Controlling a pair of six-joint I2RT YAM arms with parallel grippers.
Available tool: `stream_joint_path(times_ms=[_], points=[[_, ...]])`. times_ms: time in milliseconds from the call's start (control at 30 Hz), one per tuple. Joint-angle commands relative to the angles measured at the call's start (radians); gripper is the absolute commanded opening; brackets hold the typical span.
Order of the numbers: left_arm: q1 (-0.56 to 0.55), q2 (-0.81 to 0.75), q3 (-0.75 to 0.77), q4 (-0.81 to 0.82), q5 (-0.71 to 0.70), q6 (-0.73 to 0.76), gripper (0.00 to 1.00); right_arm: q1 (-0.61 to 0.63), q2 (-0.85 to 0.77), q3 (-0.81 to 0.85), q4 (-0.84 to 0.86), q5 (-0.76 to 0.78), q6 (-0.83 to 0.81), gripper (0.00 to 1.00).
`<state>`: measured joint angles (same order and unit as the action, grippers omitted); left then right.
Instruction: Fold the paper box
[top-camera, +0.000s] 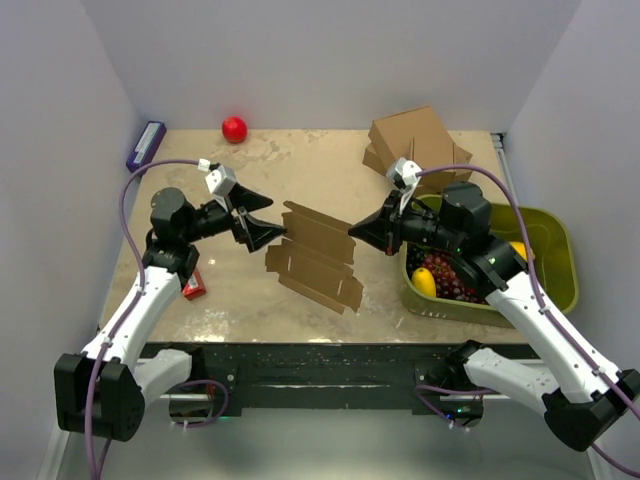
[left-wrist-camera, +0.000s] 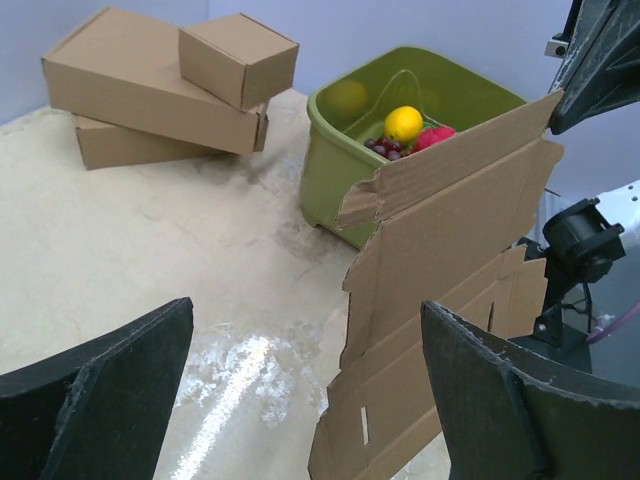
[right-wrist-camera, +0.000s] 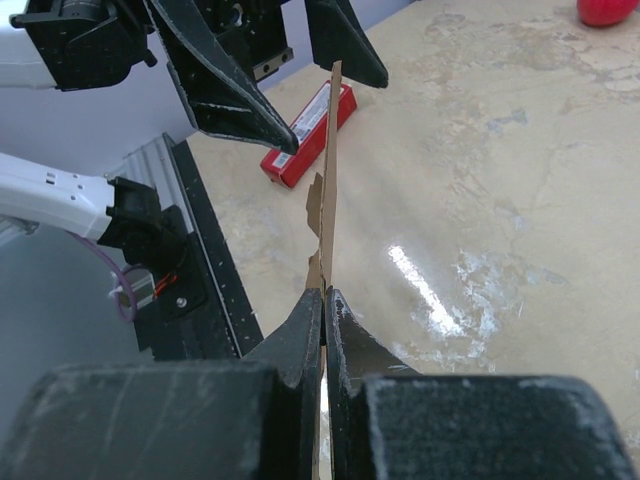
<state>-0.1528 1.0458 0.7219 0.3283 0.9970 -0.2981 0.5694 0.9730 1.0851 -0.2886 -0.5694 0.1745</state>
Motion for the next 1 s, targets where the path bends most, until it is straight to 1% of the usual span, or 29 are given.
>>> stream_joint_path(times_ms=[0,100,200,233,300,333,400,433,500,533,600,733,967], points=[[-0.027,0.025,-0.001,0.044,0.035,-0.029,1.0,0.001,-0.013,0.05,0.0,-0.026,-0.015,0.0],[-0.039,0.026,-0.01,0.055,0.022,-0.033,0.99,0.001,-0.011,0.049,0.0,-0.027,-0.015,0.0],[-0.056,0.037,-0.012,0.055,0.026,-0.033,0.94,0.001,-0.007,0.045,0.005,-0.033,-0.015,0.0],[-0.059,0.04,-0.012,0.06,0.029,-0.035,0.89,0.001,-0.007,0.045,0.003,-0.03,-0.015,0.0],[-0.068,0.043,-0.012,0.063,0.031,-0.036,0.84,0.001,-0.007,0.045,0.002,-0.015,-0.013,0.0],[-0.07,0.043,-0.012,0.064,0.032,-0.038,0.8,0.001,-0.005,0.044,-0.001,-0.014,-0.015,0.0],[-0.076,0.043,-0.012,0.067,0.037,-0.038,0.74,0.001,-0.003,0.047,-0.01,-0.012,-0.018,0.0],[-0.076,0.043,-0.012,0.068,0.037,-0.036,0.66,0.001,-0.002,0.048,-0.011,-0.011,-0.02,0.0],[-0.077,0.043,-0.013,0.069,0.035,-0.036,0.59,0.001,-0.002,0.049,-0.017,-0.003,-0.021,0.0],[-0.077,0.043,-0.013,0.069,0.034,-0.036,0.52,0.001,-0.002,0.049,-0.018,0.0,-0.021,0.0],[-0.077,0.042,-0.013,0.069,0.032,-0.036,0.46,0.001,-0.002,0.049,-0.02,0.008,-0.024,0.0],[-0.079,0.043,-0.015,0.069,0.029,-0.035,0.26,0.001,0.004,0.049,-0.029,0.032,-0.029,0.0],[-0.087,0.053,-0.016,0.071,0.031,-0.038,0.23,0.001,0.018,0.047,-0.032,0.036,-0.041,0.0]])
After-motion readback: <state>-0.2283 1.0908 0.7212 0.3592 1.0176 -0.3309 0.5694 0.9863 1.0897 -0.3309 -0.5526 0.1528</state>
